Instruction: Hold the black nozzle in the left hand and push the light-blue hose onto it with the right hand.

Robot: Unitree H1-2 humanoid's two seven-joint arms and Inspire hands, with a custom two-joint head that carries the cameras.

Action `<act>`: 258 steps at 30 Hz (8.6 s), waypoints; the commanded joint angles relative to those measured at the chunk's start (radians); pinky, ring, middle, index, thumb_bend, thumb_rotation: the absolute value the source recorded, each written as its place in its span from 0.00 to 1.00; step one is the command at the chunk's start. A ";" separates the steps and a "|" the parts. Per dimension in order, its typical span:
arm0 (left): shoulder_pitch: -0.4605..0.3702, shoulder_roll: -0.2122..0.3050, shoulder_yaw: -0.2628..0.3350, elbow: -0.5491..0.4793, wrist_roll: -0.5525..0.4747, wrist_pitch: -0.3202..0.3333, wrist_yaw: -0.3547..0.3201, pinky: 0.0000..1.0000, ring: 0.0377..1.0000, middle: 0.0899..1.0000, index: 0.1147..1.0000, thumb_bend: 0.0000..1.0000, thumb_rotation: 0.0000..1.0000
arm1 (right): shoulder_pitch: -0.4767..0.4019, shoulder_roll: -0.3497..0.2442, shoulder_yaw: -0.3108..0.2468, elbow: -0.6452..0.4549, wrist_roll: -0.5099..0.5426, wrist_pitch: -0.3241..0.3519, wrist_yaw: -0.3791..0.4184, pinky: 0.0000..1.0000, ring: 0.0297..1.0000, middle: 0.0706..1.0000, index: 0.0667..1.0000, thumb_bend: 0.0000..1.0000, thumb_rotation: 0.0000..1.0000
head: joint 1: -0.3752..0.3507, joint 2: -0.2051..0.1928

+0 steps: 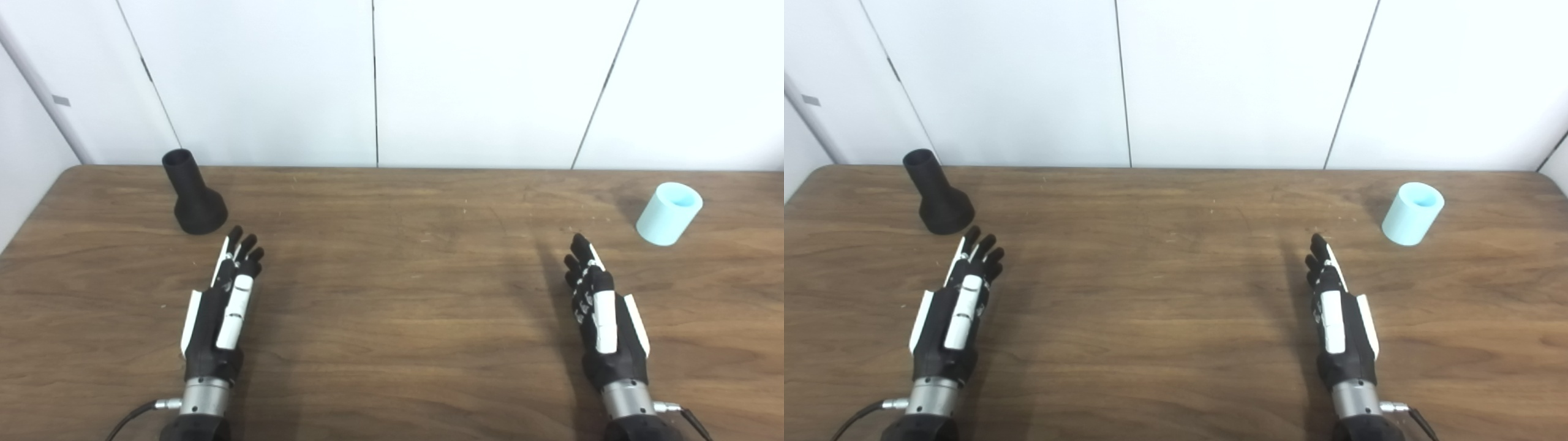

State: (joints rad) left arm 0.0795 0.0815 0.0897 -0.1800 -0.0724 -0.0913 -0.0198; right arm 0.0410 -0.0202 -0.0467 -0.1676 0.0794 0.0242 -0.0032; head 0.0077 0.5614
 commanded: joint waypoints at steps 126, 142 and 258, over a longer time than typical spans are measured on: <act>-0.499 0.419 0.017 0.296 0.585 0.532 0.033 1.00 0.99 0.97 0.93 0.95 0.63 | -0.043 -0.118 -0.033 0.091 0.106 -0.075 0.133 0.88 0.91 0.90 0.92 0.62 1.00 | 0.337 -0.098; -0.575 0.396 -0.109 0.424 0.611 0.558 0.017 1.00 1.00 0.98 0.93 0.95 0.60 | -0.052 -0.113 -0.021 0.088 0.066 -0.077 0.127 0.89 0.92 0.89 0.90 0.55 1.00 | 0.326 -0.100; -0.482 0.322 -0.261 0.257 0.675 0.466 0.137 1.00 0.67 0.45 0.41 0.52 0.00 | -0.040 -0.109 0.016 -0.006 -0.031 -0.013 0.105 0.90 0.91 0.87 0.88 0.63 1.00 | 0.205 -0.017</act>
State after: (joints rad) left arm -0.3839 0.3950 -0.1740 0.1271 0.5851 0.4072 0.1101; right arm 0.0163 -0.1290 -0.0325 -0.1375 0.0513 0.0253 0.1090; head 0.2118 0.5430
